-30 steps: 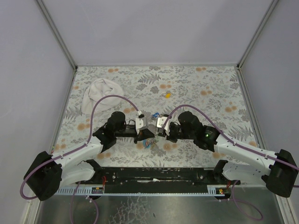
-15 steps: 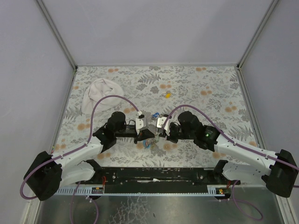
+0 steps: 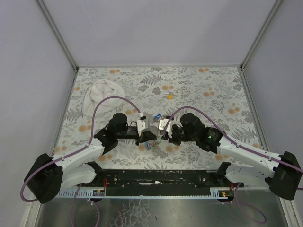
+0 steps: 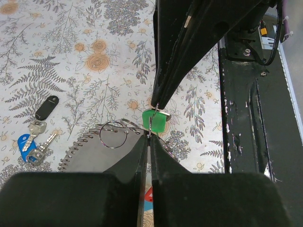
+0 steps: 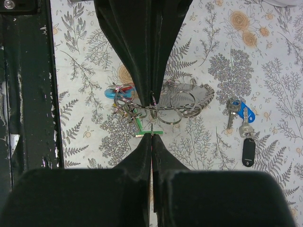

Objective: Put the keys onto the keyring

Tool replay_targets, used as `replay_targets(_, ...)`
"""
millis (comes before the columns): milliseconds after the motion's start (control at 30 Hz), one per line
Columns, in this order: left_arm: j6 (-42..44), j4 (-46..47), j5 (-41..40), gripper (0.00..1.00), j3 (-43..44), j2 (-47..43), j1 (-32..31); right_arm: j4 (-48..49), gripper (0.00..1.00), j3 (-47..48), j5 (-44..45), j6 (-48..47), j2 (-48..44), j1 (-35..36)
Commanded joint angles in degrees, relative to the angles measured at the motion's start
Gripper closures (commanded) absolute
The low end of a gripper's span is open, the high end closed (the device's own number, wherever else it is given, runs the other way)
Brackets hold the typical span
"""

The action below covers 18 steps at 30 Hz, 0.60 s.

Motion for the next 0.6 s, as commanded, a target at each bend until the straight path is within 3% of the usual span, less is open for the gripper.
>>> replay_targets(0, 0.9, 1.2, 1.8, 1.00, 0.2, 0.0, -0.1, 2.3, 1.00, 2.6, -1.0, -0.1, 0.2, -0.4)
replay_targets(567, 1.2, 0.8, 2.9, 1.00, 0.7, 1.1, 0.0, 2.9, 1.00, 2.7, -3.0, 0.2, -0.1, -0.3)
